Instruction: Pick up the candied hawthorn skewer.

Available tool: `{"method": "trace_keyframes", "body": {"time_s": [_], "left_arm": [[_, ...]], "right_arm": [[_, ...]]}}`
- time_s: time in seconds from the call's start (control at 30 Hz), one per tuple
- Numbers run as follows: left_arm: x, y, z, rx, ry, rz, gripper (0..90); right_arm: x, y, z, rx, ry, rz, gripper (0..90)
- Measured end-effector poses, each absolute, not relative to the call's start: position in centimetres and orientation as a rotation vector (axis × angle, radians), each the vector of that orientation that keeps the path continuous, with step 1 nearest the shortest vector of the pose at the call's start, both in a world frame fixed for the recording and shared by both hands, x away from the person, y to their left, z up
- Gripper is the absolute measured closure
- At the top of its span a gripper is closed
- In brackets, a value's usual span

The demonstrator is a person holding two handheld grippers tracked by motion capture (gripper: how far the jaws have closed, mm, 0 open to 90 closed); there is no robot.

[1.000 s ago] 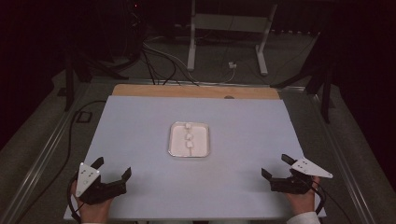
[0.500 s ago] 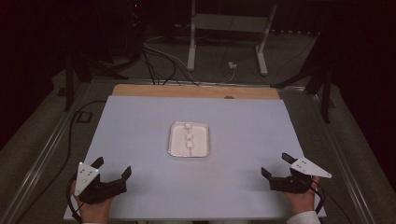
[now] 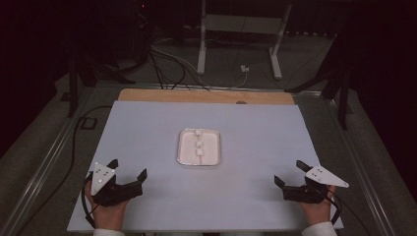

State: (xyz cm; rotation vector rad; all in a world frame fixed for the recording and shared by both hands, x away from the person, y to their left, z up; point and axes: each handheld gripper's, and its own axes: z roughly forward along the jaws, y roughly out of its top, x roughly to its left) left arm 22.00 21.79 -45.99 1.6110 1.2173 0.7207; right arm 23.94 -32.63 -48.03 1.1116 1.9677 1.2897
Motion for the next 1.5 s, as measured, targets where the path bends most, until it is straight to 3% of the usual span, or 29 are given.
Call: {"method": "trace_keyframes", "body": {"time_s": [0.77,1.5], "left_arm": [[27.3,15.0,-45.7,1.732,1.215,0.645,1.1],[31.2,9.9,-47.8,1.866,1.226,0.585,1.1]], "right_arm": [[23.7,-33.2,-47.9,1.148,1.928,1.320,0.0],[23.6,-33.7,-48.0,1.190,1.906,1.329,0.0]]}}
